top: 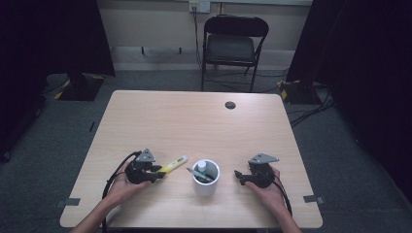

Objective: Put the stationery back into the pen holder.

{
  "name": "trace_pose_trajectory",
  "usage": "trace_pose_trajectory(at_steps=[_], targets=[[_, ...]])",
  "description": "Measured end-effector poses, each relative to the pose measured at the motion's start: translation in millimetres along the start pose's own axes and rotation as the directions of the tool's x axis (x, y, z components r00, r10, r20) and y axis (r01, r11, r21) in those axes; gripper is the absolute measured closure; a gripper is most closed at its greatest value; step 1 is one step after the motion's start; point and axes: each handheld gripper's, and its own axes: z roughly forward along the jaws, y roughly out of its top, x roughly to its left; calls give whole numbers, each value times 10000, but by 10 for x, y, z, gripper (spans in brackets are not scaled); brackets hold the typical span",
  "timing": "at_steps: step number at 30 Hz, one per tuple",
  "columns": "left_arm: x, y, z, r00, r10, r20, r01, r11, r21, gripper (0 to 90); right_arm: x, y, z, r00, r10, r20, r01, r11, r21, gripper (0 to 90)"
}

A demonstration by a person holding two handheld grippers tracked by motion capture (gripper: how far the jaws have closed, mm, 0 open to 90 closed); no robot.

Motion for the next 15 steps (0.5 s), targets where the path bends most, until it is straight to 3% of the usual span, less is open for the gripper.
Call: trace_pose_trajectory(at_steps=[5,8,11,15], targets=[[20,-96,-84,9999,-1,114,2,10000,-56,663,0,0,0,10000,3,1,-3,10000,5,281],[35,-137,-102,9996,-232,146,236,9994,-260,657,1,0,-1,10000,7,5,-7,10000,5,281],[16,-143,-100,9997,-230,114,233,9993,-300,614,2,0,-2,10000,15,21,-15,10000,17,282],[-25,-139,-90,10000,54,-6,-55,9997,-246,553,3,0,-2,10000,17,24,-17,10000,17,281]])
